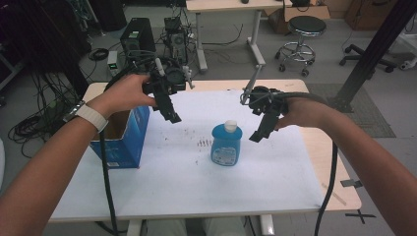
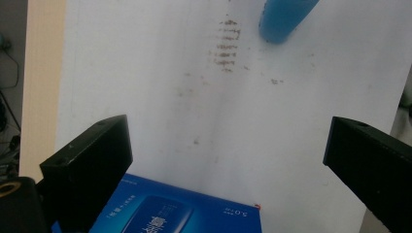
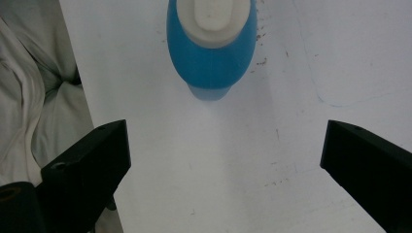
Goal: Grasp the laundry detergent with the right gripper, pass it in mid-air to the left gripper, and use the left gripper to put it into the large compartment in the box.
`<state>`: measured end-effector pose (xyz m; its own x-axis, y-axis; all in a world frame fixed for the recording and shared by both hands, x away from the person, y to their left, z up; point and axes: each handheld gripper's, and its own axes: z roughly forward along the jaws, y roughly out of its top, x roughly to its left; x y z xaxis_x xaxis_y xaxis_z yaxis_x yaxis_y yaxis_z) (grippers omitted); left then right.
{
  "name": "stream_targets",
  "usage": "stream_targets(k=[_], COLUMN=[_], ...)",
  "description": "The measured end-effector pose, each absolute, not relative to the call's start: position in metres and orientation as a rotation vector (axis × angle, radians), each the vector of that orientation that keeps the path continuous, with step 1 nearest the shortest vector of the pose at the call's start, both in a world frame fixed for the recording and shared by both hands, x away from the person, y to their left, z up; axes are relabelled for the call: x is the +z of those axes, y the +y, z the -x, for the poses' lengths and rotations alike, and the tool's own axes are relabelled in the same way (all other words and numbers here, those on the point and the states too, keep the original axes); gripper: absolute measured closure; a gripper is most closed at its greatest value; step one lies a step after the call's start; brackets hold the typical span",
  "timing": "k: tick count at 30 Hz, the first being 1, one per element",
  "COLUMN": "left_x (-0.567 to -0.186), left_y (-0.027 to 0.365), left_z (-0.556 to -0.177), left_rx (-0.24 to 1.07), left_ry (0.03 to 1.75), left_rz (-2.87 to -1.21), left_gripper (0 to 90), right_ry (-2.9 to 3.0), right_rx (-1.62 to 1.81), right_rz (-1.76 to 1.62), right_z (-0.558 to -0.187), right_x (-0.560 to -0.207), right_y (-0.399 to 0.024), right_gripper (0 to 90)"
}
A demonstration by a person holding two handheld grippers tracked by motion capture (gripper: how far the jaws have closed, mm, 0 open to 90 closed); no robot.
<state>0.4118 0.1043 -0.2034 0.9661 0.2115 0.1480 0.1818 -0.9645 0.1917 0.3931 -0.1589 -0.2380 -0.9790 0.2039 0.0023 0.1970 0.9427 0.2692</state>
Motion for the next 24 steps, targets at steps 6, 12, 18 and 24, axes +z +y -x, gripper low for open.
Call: stream_targets(k=[6, 12, 18, 24], left_x=[-0.203, -0.203, -0.203, -0.202], left_y=[0.104, 0.103, 0.102, 0.101], left_z=[-0.412, -0.411, -0.410, -0.408], left_rx=[0.248, 0.251, 0.255, 0.252], left_ry=[0.300, 0.296, 0.295, 0.297], left_rz=[-2.938, -2.936, -2.943, -2.940], left_gripper=[4.1, 4.1, 4.1, 4.1], right_ry=[3.064, 3.051, 3.046, 3.037], right_rx=[0.442, 0.472, 0.497, 0.521], right_rz=[-0.317, -0.329, -0.316, -0.330], right_z=[-0.392, -0.390, -0.388, -0.387], right_x=[-0.239, -0.237, -0.238, -0.242], right_y=[-0.161, -0.165, -0.166, -0.169], right_gripper=[3.8, 3.8, 3.7, 3.6])
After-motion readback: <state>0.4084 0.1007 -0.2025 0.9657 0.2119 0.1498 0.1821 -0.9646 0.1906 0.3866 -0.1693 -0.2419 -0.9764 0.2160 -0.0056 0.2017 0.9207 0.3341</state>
